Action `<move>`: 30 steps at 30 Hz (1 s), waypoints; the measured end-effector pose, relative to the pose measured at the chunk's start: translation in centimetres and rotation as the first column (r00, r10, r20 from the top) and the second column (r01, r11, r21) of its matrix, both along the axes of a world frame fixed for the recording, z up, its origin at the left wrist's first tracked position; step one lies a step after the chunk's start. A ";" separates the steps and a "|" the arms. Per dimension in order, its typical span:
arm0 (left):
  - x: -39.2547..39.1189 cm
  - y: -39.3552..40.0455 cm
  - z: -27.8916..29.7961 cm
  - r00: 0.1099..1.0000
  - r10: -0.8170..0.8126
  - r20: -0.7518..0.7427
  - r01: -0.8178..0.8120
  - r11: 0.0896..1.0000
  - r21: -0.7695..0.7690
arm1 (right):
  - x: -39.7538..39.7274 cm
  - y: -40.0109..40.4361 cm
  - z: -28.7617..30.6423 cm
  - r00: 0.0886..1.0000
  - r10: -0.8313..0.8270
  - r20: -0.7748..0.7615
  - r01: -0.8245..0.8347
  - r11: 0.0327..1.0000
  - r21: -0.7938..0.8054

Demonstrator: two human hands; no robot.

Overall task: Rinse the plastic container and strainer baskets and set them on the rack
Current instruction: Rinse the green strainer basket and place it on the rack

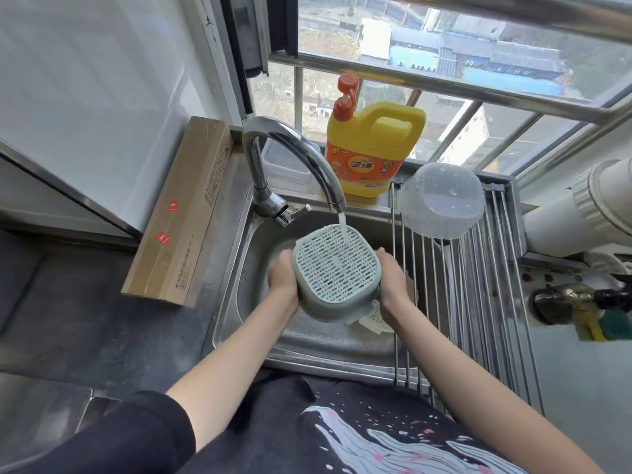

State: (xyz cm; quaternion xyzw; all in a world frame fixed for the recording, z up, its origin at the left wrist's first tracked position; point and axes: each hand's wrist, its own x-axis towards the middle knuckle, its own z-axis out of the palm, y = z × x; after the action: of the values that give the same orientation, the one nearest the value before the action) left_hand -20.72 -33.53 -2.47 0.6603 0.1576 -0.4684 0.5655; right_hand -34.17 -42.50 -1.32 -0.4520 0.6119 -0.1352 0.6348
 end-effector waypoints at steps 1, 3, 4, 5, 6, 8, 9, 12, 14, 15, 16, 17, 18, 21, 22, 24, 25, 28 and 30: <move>0.3 -0.4 0.5 0.997 0.000 0.076 -0.003 0.999 0.039 | 0.1 -0.1 0.1 0.995 0.069 0.067 -0.069 0.998 0.008; 0.5 -1.4 1.4 0.971 -0.009 0.240 -0.016 0.995 0.101 | 0.3 -0.2 0.1 0.973 0.130 0.188 -0.137 0.990 0.025; 0.5 -1.8 1.9 0.954 -0.026 0.298 -0.010 0.993 0.118 | 0.4 -0.2 0.0 0.975 0.144 0.169 -0.142 0.990 -0.026; 0.3 -2.2 2.3 0.939 -0.055 0.339 0.009 0.991 0.135 | 0.7 -0.2 0.1 0.983 0.150 0.109 -0.137 0.984 -0.115; 0.1 -2.4 2.8 0.929 -0.078 0.363 0.025 0.989 0.148 | 0.9 -0.1 0.1 0.990 0.135 0.037 -0.124 0.967 -0.224; 0.1 -2.7 2.9 0.926 -0.102 0.362 0.053 0.988 0.143 | 1.1 0.0 0.7 0.993 0.093 -0.066 -0.113 0.884 -0.453; 0.3 -2.7 2.8 0.928 -0.103 0.357 0.061 0.990 0.127 | 1.1 0.0 1.0 0.987 0.103 -0.120 -0.152 0.823 -0.548; 1.0 -2.4 2.3 0.922 -0.118 0.367 0.089 0.991 0.097 | 1.2 0.3 1.1 0.928 0.207 -0.309 -0.366 0.661 -0.656; 0.9 -2.4 2.8 0.872 -0.204 0.444 0.156 0.977 0.143 | 1.7 0.5 0.5 0.927 0.221 -0.302 -0.370 0.675 -0.639; 0.7 -2.5 3.2 0.824 -0.266 0.501 0.198 0.963 0.185 | 2.1 0.6 0.1 0.938 0.202 -0.282 -0.336 0.729 -0.597; 0.4 -2.6 3.5 0.764 -0.327 0.557 0.244 0.944 0.221 | 2.4 0.5 0.0 0.948 0.167 -0.273 -0.292 0.799 -0.526; 0.1 -2.8 3.7 0.709 -0.372 0.598 0.289 0.928 0.235 | 2.7 0.3 -0.1 0.953 0.134 -0.272 -0.248 0.858 -0.449; -0.3 -2.8 3.7 0.679 -0.401 0.614 0.337 0.914 0.224 | 2.8 0.0 -0.1 0.959 0.112 -0.260 -0.209 0.899 -0.385; -1.2 -2.9 3.9 0.845 -0.329 0.421 0.395 0.915 -0.077 | 2.7 -1.0 0.1 0.978 0.000 -0.210 -0.073 0.939 -0.337; -1.4 -2.8 4.1 0.904 -0.299 0.306 0.363 0.914 -0.181 | 2.7 -1.1 0.3 0.977 -0.050 -0.206 -0.022 0.943 -0.331; -1.4 -2.5 4.3 0.953 -0.267 0.146 0.300 0.906 -0.298 | 2.7 -1.1 0.3 0.966 -0.098 -0.238 0.023 0.954 -0.299; -1.3 -2.3 4.4 0.962 -0.261 0.082 0.273 0.896 -0.350 | 2.8 -1.0 0.1 0.962 -0.114 -0.247 0.045 0.962 -0.269; -1.0 -1.0 4.4 0.957 -0.290 -0.017 0.252 0.857 -0.450 | 3.5 -0.8 -0.7 0.955 -0.168 -0.243 0.158 0.986 -0.058; -1.4 -0.2 4.5 0.950 -0.311 0.000 0.279 0.849 -0.448 | 3.8 -0.9 -2.0 0.966 -0.177 -0.187 0.207 0.965 0.158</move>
State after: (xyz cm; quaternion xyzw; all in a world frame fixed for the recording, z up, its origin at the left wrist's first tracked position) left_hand -22.11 -33.71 2.05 0.5131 -0.0360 -0.5966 0.6160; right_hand -30.39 -43.38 -3.32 -0.3424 0.7149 -0.1024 0.6010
